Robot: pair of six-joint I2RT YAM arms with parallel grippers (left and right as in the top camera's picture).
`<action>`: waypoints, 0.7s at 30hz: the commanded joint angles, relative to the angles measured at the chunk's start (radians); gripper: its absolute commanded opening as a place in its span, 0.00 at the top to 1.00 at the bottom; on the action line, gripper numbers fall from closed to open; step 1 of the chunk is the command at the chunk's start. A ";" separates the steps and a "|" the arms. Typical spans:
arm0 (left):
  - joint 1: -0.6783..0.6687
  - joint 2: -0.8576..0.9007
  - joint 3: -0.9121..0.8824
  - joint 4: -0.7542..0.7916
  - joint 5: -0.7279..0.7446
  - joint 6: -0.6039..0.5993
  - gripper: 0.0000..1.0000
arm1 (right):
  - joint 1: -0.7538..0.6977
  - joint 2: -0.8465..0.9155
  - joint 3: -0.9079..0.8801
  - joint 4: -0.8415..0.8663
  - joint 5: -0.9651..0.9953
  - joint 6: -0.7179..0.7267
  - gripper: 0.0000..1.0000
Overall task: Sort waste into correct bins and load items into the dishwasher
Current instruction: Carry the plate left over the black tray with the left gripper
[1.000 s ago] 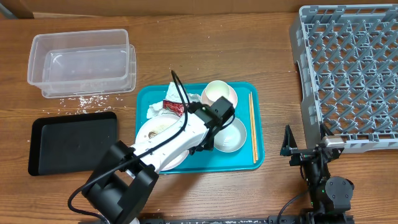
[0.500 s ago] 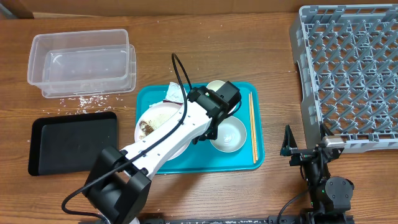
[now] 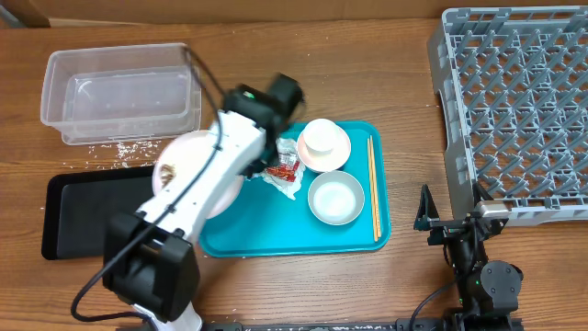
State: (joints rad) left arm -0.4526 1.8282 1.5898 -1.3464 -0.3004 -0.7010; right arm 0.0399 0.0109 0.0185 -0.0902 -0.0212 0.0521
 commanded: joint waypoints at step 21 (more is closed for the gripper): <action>0.599 0.008 0.025 0.050 0.485 0.219 0.96 | -0.003 -0.008 -0.010 0.006 0.005 0.001 0.00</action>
State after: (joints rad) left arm 0.0925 1.8294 1.5909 -1.2999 0.0368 -0.5583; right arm 0.0399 0.0109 0.0185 -0.0902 -0.0212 0.0521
